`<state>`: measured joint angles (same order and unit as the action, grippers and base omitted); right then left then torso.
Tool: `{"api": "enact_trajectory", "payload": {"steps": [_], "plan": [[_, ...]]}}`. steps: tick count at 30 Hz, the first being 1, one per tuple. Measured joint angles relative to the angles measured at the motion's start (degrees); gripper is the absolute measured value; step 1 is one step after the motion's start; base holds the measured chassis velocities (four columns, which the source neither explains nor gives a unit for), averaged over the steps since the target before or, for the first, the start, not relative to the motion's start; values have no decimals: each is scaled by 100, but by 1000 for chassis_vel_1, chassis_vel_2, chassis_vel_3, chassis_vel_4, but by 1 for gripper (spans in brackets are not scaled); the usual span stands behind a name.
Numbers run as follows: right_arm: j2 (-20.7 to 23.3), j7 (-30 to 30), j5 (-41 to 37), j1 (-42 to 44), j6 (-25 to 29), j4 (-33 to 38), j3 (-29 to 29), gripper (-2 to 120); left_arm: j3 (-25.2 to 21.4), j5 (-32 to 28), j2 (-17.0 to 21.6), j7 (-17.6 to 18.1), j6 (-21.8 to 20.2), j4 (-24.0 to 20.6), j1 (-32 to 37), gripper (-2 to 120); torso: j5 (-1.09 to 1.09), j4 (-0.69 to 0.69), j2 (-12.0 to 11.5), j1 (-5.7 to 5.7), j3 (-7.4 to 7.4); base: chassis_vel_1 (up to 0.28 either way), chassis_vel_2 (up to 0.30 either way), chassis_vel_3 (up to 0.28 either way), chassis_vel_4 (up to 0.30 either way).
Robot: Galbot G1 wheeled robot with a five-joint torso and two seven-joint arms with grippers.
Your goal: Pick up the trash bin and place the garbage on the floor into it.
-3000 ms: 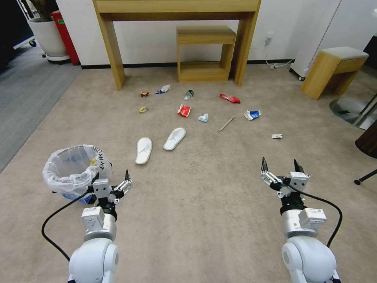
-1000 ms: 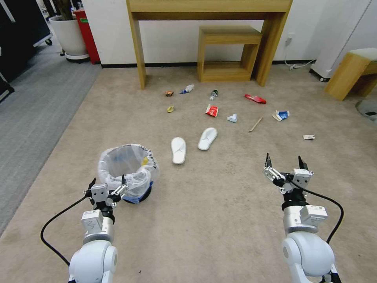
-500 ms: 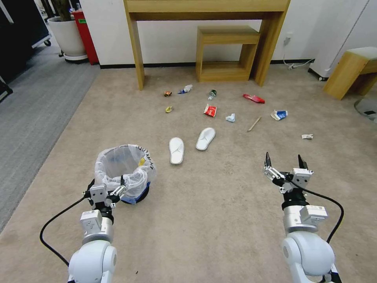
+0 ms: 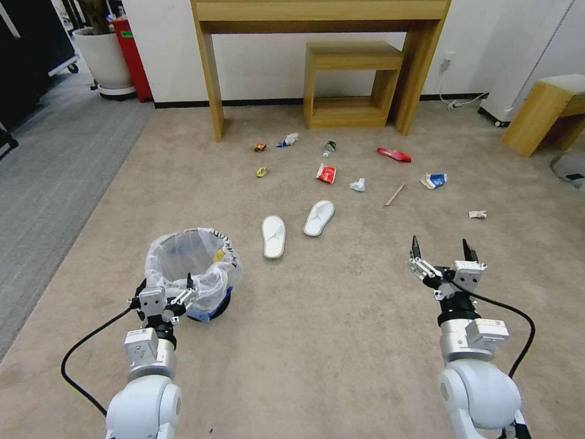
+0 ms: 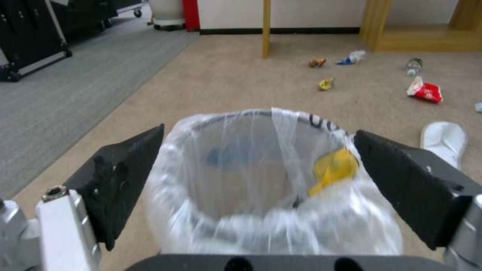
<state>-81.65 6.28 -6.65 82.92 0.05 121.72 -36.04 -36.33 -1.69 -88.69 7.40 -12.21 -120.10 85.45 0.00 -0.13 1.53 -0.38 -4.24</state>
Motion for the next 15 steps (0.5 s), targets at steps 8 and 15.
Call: {"api": "enact_trajectory", "payload": {"steps": [8,15], "plan": [[-11,53,-20,0,15,4,33,100,14,29,-13,-5,33,15,10,100,0,0,-1,-2,-2,-231,246,242,-239],[-36,69,-51,-16,118,9,88,100,13,35,-10,-6,41,28,10,100,-1,0,0,-4,-2,-142,128,140,-112]]}}
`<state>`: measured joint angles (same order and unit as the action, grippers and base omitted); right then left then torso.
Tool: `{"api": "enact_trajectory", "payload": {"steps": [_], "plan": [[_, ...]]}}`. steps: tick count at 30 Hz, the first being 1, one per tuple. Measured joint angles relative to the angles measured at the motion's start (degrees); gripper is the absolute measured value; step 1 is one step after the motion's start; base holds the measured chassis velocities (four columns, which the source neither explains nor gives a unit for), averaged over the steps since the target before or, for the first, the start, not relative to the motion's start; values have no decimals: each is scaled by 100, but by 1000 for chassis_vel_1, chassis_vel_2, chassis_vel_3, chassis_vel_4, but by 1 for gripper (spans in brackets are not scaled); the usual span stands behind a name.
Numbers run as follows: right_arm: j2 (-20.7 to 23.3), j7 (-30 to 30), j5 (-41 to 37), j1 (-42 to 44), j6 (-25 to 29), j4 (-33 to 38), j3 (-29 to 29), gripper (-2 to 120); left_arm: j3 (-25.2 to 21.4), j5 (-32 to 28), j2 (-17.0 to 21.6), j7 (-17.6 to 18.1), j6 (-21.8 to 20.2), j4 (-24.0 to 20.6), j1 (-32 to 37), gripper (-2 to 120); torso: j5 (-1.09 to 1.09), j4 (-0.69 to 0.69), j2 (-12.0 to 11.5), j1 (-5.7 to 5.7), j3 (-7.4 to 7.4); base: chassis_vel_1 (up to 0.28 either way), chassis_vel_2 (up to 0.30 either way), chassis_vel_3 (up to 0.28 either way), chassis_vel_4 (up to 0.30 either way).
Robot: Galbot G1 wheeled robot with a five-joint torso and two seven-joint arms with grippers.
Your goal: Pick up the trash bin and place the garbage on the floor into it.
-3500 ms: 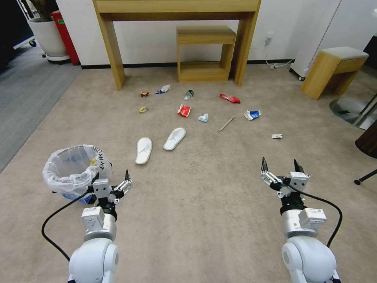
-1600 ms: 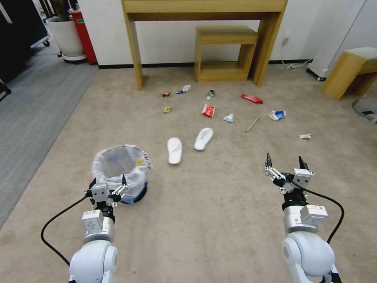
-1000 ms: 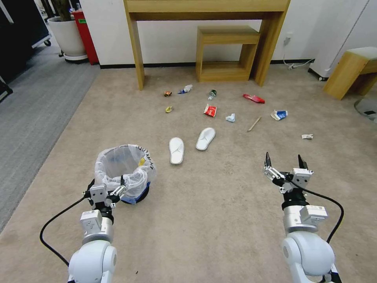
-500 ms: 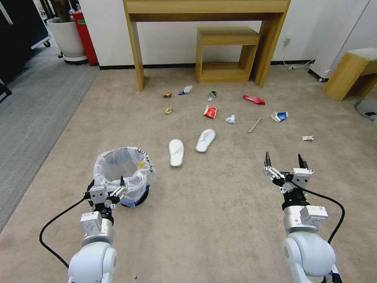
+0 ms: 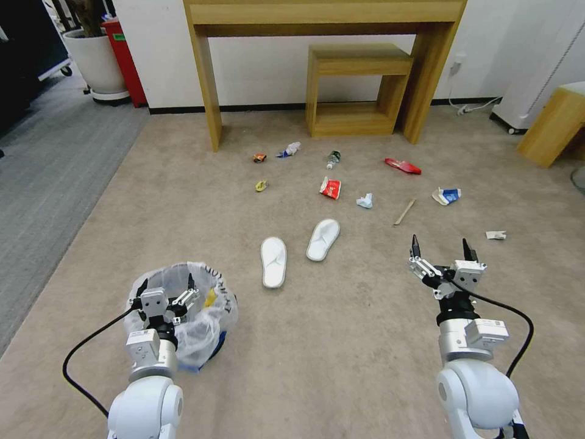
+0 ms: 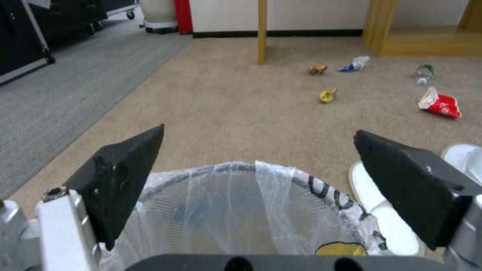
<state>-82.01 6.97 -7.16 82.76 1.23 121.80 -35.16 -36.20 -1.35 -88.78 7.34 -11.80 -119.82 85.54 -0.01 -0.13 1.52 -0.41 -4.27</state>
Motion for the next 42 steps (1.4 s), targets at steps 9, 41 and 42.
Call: {"api": "enact_trajectory", "payload": {"steps": [9,41,42], "plan": [[-11,85,-9,-36,-64,0,7,100,-16,2,15,1,9,24,5,100,1,0,0,4,3,22,-11,-16,18],[-90,61,125,18,25,34,21,100,-32,32,22,21,49,-62,145,100,2,0,0,3,2,33,34,-37,-29],[-101,62,140,27,22,37,22,100,-34,32,24,22,57,-66,151,100,1,0,0,3,2,0,0,0,0]]}}
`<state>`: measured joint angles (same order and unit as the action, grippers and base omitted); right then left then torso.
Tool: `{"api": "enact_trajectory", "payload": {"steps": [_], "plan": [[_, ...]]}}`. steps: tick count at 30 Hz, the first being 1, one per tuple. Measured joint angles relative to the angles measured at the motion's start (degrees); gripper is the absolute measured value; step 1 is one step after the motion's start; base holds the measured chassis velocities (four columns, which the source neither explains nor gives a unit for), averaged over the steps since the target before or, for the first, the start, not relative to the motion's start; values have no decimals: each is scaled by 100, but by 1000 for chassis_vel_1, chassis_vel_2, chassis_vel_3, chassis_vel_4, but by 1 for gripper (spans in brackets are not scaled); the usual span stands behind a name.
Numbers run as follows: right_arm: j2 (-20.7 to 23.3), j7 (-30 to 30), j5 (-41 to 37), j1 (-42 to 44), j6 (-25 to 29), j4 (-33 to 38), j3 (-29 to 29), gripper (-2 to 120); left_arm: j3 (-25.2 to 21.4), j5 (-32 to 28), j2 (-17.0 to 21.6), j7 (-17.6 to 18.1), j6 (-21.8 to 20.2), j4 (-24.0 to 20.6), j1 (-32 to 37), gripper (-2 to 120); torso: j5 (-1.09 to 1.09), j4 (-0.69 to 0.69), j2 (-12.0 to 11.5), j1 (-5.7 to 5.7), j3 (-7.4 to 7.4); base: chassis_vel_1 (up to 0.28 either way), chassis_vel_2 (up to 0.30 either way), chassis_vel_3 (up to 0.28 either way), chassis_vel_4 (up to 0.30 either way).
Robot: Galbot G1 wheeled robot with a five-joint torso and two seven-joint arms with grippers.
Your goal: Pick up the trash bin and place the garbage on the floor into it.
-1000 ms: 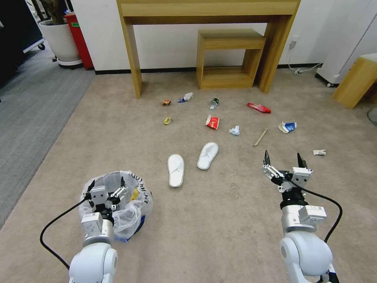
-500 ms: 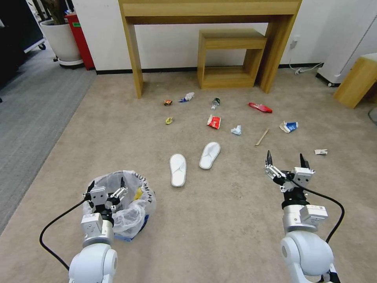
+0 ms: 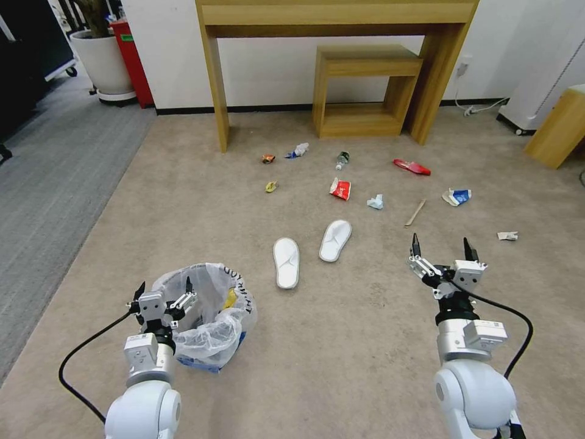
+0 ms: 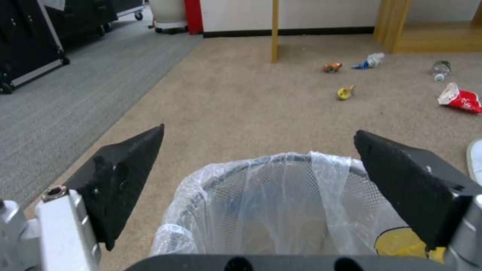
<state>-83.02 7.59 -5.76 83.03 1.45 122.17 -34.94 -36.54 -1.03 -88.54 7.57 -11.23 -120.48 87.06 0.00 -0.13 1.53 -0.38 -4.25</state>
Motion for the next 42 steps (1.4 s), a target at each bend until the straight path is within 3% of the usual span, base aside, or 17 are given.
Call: {"api": "enact_trajectory", "payload": {"steps": [25,42], "plan": [[-88,-22,32,93,150,46,4,100,17,-27,44,16,-25,-47,31,100,0,0,0,0,0,37,45,-47,-46],[-126,34,85,112,-29,89,-12,100,51,-29,70,80,-41,5,32,100,0,0,0,0,0,0,0,0,0]]}}
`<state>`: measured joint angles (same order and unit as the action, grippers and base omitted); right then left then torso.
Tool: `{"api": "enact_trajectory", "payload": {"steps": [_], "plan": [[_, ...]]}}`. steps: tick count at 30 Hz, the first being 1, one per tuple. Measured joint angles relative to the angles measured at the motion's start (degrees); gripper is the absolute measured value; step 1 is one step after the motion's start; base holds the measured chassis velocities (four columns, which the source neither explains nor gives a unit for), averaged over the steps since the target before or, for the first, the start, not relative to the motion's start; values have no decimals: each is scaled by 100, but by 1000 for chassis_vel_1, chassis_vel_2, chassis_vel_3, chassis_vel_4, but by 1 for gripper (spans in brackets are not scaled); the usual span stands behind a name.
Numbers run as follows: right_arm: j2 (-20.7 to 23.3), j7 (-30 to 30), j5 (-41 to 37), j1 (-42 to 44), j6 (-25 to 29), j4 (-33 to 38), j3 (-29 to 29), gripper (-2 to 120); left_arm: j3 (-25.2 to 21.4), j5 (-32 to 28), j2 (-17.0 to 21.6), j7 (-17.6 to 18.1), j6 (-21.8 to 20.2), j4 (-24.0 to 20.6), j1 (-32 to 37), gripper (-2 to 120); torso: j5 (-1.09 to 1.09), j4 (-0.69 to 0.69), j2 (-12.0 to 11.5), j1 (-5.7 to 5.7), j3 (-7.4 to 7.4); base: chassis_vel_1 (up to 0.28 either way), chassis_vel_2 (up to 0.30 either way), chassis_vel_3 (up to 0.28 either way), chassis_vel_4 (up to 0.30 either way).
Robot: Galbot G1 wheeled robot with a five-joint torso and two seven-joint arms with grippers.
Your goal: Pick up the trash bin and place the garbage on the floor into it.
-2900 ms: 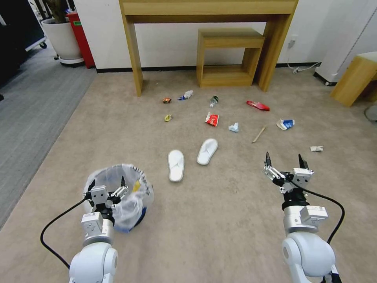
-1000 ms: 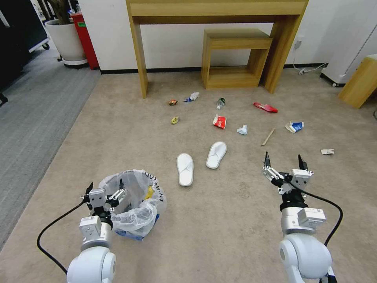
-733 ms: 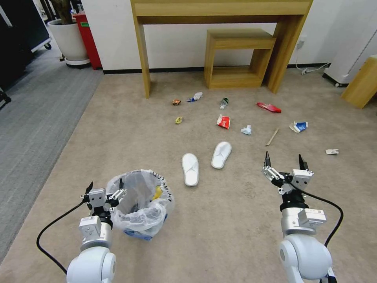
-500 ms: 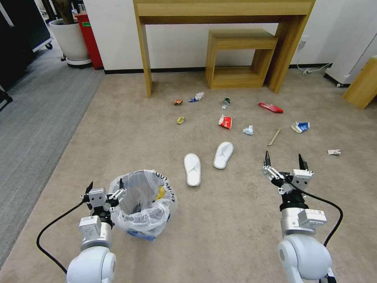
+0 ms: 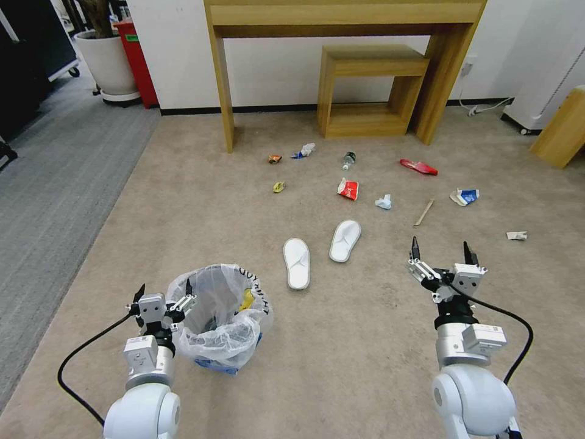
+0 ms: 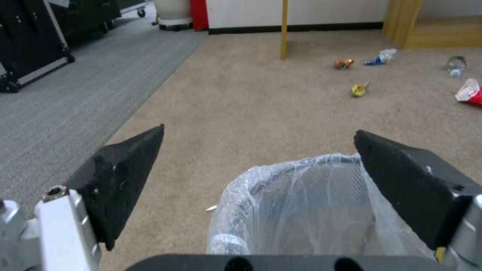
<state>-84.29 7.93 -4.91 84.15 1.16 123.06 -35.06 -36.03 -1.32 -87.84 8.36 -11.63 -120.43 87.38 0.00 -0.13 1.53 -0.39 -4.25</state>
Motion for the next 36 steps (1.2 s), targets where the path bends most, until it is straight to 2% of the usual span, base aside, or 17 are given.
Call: {"api": "enact_trajectory", "payload": {"steps": [28,31,35,36], "plan": [[67,102,-56,-111,-132,-81,23,100,33,-12,-13,56,11,86,-64,100,0,0,0,0,0,-2,2,4,-1],[70,131,-68,-119,-93,-97,52,100,57,-72,10,131,-44,84,-62,100,0,0,0,0,0,0,0,0,0],[119,131,-145,-139,-105,-103,85,100,111,-502,193,354,-523,4,-141,100,0,0,0,0,0,0,0,0,0],[119,131,-145,-139,-105,-103,85,100,111,-502,193,354,-523,4,-141,100,0,0,0,0,0,0,0,0,0]]}}
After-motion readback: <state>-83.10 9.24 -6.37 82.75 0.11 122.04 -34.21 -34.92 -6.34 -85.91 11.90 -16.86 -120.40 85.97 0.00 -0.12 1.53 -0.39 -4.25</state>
